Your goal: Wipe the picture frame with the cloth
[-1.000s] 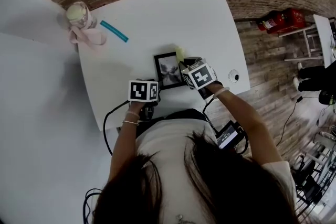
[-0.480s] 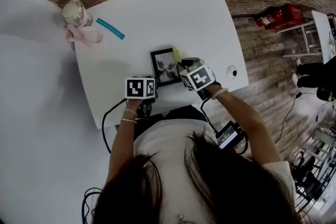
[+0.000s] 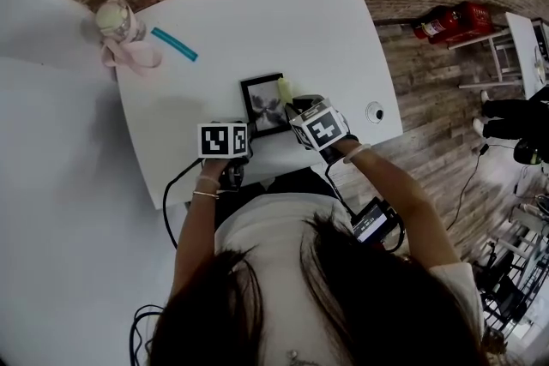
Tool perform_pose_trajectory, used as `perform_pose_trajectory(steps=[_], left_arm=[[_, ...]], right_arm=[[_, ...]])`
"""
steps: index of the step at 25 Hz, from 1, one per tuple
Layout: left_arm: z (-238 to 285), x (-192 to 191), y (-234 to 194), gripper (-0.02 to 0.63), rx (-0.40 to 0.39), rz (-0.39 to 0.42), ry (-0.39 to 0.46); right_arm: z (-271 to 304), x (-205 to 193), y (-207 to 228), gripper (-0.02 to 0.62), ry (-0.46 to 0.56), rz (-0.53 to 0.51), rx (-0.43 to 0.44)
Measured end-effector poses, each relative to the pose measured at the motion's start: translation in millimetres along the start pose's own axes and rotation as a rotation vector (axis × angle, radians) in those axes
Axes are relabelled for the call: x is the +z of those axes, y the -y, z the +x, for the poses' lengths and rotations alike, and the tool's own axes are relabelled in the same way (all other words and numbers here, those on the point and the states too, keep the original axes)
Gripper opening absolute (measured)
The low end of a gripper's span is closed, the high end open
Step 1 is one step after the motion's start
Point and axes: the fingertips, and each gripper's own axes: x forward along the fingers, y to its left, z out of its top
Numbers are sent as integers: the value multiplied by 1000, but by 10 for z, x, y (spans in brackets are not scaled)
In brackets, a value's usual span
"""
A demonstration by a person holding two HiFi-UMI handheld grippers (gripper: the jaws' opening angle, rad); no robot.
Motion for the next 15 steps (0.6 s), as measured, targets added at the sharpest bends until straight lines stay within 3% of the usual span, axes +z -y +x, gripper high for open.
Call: perform_pose_trajectory(steps=[15], left_arm=[[16,1,-20,129,-3,-6,-13]], right_arm=[[-50,-165,-112,44,-10,-6,17]])
